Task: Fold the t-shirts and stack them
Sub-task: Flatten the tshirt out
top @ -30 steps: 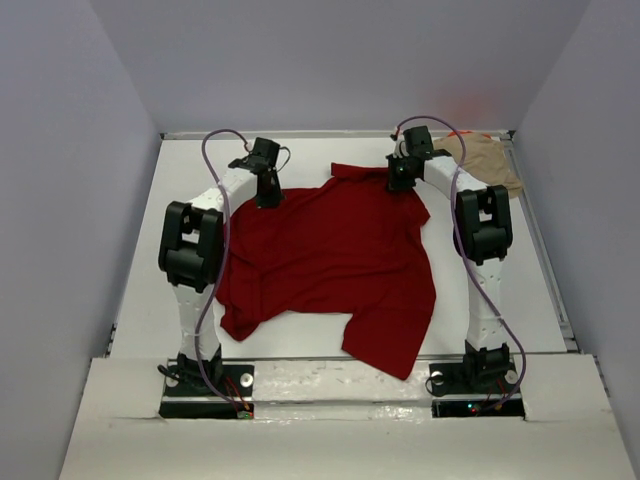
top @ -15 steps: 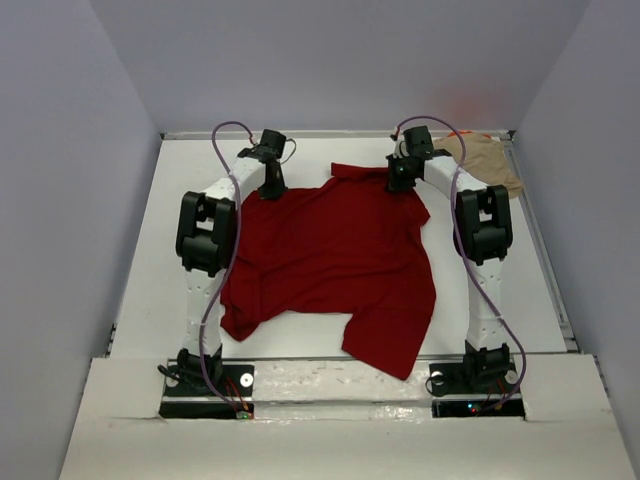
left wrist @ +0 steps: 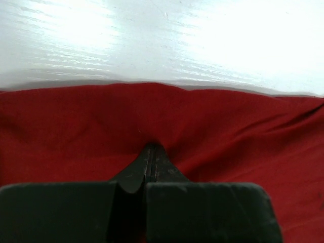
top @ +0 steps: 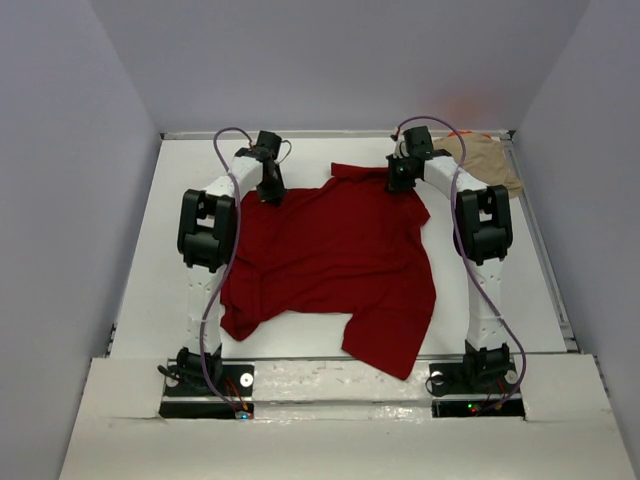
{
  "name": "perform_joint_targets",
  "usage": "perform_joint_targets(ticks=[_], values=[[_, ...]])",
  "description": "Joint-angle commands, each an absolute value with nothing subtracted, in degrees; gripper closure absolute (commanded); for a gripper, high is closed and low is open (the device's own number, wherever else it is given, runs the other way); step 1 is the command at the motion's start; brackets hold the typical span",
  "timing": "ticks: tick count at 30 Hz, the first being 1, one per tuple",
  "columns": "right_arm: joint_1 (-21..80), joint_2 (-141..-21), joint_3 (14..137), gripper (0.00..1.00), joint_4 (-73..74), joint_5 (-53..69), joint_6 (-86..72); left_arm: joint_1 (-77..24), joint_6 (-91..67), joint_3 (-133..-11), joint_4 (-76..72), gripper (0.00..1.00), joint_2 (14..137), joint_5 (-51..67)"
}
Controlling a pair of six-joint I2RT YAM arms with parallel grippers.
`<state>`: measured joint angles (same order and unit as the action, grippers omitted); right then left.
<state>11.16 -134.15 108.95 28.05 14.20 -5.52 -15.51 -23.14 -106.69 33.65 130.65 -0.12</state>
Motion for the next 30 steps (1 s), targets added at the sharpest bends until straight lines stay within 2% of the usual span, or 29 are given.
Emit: perform_joint_targets(ticks=[1,8,25,30], values=[[11.07,-132.1,107.41,1.0,28.39,15.03,-6.33,-15.82,-23.82,-104.24,35.95,1.0,130.96,5.8],[11.07,-130.08,103.89,1.0,28.04,15.03,-7.29,-16.35,-24.96,-98.45,34.19,1.0,128.15,6.94],[11.07,-118.22,85.35,1.0,23.12,14.06,-9.58,-16.44,-26.81,-79.64,29.09,1.0,114.53,4.92],[11.07,-117.07,84.2,1.0,22.76,13.54,-9.58,-15.65,-26.81,-78.75,29.09,1.0,112.32,3.69]])
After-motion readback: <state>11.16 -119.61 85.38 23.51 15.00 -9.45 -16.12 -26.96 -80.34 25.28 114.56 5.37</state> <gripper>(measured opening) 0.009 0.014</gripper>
